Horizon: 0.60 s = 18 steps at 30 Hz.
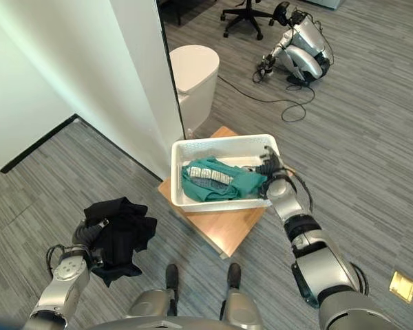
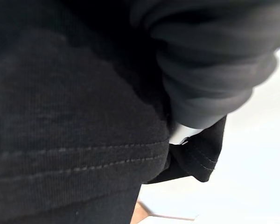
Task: Pick up bed clothes into laundry basket.
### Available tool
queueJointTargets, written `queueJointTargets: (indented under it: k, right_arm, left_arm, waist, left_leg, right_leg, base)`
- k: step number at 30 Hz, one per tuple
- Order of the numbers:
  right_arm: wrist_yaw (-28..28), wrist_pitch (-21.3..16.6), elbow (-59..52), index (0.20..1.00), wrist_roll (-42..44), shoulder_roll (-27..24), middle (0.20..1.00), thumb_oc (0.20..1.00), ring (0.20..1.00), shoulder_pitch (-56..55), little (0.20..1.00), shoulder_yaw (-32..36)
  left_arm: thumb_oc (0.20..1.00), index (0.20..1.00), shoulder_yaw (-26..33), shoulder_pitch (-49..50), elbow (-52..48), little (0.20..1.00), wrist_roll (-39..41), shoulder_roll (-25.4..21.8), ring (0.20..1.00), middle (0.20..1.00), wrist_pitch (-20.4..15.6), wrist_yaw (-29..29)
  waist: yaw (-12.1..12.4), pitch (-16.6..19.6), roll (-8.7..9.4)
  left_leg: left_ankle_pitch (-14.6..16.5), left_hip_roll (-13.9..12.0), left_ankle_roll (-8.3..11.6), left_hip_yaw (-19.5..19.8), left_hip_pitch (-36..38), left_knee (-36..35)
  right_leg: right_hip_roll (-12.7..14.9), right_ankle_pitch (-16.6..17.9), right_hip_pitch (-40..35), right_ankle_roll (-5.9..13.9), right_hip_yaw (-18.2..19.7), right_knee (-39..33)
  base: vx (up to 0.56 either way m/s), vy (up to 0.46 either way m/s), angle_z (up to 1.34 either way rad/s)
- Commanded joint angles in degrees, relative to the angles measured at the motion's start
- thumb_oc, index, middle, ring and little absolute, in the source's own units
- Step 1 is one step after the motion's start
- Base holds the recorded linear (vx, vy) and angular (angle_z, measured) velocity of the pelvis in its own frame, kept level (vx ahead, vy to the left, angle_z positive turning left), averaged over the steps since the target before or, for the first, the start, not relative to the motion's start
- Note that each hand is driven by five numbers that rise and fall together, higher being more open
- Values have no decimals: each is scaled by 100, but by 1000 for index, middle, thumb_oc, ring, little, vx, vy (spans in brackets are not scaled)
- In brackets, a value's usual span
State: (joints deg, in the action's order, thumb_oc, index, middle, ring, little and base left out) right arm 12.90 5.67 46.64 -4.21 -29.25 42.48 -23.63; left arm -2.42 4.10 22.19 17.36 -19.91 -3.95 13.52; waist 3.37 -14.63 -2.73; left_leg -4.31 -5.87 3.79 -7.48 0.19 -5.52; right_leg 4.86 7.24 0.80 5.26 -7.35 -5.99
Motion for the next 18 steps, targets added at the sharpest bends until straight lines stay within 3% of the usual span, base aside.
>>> queueJointTargets:
  k: [1, 6, 10, 13, 16, 18]
  right_arm:
    - [-86, -304, -366, 1000, -536, -381, 1000, 1000, 1000, 952, 1000, -250]
    - [-336, -366, -2269, 1000, -999, -1631, 1000, 1000, 1000, 536, 1000, 95]
    - [-331, -652, -4212, 1000, -685, -2161, 1000, 1000, 1000, -1503, 1000, 2015]
    - [-99, -839, -5281, 1000, -681, -1597, 1000, 1000, 1000, -3679, 1000, 4090]
    - [301, -961, -5244, 1000, -627, -737, 1000, 1000, 1000, -4848, 1000, 5148]
    - [527, -930, -4838, 1000, -682, -495, 1000, 1000, 1000, -5314, 1000, 5440]
  left_arm:
    - [200, 200, 49, -403, -276, 200, 30, -421, 200, 200, -533, 86]
    - [200, 200, 433, -196, -1153, 200, -202, -721, 200, 200, -626, -148]
    - [200, 200, 800, -238, -1899, 200, -466, -899, 200, 200, -665, -312]
    - [200, 200, 1126, -238, -2671, 200, -603, -947, 200, 200, -676, -451]
    - [200, 200, 1246, -219, -3340, 200, -568, -843, 200, 200, -736, -580]
    - [200, 200, 1269, -235, -3645, 200, -487, -771, 200, 200, -807, -634]
  waist:
    - [90, 114, 535]
    - [-99, 290, 693]
    - [-437, 453, 729]
    - [-819, 614, 677]
    - [-1208, 721, 583]
    - [-1443, 737, 548]
  left_leg:
    - [346, -221, 265, -331, 233, 52]
    - [423, -244, 264, -376, 374, 52]
    - [504, -268, 247, -486, 507, 52]
    - [564, -278, 210, -630, 615, 52]
    - [620, -278, 168, -767, 691, 52]
    - [662, -278, 151, -849, 738, 52]
  right_leg:
    - [349, -889, -287, 98, 62, 99]
    - [334, -912, -385, 116, 91, 99]
    - [334, -901, -427, 152, 184, 99]
    - [330, -872, -412, 181, 308, 99]
    - [321, -846, -366, 184, 477, 100]
    - [310, -836, -327, 194, 577, 105]
  base:
    - [17, -23, 4]
    - [5, -1, 1]
    - [15, 23, -3]
    - [69, 50, -18]
    - [34, 58, -36]
    - [-5, 58, -46]
